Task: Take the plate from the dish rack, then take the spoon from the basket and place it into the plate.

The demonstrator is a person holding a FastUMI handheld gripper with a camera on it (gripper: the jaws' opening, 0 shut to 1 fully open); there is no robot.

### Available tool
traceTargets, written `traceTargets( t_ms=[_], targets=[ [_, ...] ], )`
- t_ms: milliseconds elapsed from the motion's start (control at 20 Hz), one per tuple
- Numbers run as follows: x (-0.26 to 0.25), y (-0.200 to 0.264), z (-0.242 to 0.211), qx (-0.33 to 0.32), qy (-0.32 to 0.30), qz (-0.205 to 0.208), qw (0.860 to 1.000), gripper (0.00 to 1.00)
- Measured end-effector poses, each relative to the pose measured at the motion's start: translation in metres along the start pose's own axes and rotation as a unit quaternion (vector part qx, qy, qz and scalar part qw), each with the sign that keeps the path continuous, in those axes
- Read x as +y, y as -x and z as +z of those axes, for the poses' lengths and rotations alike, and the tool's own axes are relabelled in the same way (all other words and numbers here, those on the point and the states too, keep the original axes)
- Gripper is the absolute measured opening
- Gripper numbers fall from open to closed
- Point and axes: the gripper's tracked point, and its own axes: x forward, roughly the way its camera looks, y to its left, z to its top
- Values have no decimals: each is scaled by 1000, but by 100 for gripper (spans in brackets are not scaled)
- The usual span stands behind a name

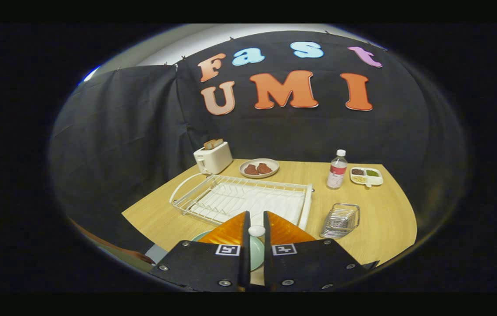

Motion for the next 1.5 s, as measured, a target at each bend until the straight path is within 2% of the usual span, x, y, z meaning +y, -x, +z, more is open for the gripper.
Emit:
traceTargets(
  t_ms=[400, 550, 1000, 1500],
  targets=[
    [53, -49, -48, 61, 22, 70, 995, 12],
    [66, -60, -54, 59, 23, 84, 994, 12],
    [74, -72, -69, 53, 7, 92, 994, 13],
    [43, -53, -134, 127, -83, 73, 986, 19]
  ],
)
